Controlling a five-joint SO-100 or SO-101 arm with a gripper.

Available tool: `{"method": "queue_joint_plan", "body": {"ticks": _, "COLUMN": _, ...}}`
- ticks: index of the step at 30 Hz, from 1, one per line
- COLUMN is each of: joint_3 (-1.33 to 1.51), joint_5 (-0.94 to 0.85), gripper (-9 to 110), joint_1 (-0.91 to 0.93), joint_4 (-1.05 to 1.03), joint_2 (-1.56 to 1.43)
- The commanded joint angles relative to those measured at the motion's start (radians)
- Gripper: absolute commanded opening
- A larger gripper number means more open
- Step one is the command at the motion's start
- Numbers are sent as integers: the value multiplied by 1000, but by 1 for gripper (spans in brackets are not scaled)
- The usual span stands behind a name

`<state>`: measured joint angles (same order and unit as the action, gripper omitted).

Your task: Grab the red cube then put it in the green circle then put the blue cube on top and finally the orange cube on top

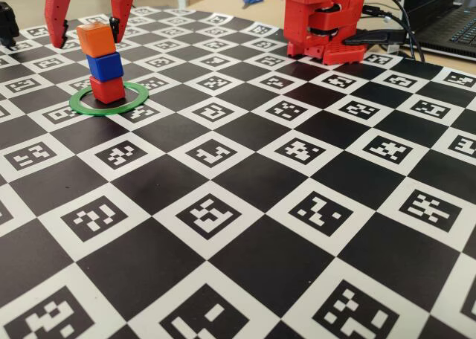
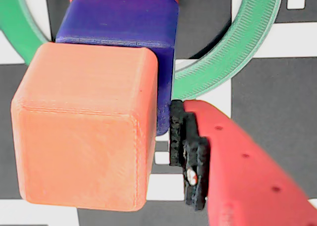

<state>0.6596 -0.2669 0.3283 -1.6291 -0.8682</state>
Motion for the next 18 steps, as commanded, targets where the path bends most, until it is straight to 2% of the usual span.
{"method": "queue_joint_plan", "body": {"ticks": 1, "joint_3": -12, "joint_5": 6, "gripper": 45, "joint_1": 12, "joint_4": 11, "joint_2": -80}}
{"method": "queue_joint_plan", "body": {"ticks": 10, "joint_3": 18, "joint_5": 20, "gripper": 47, "joint_1": 14, "joint_4": 3, "joint_2": -155}}
{"method": "queue_joint_plan", "body": {"ticks": 18, "joint_3": 152, "joint_5": 6, "gripper": 47, "joint_1": 26, "joint_4": 14, "joint_2": -364}}
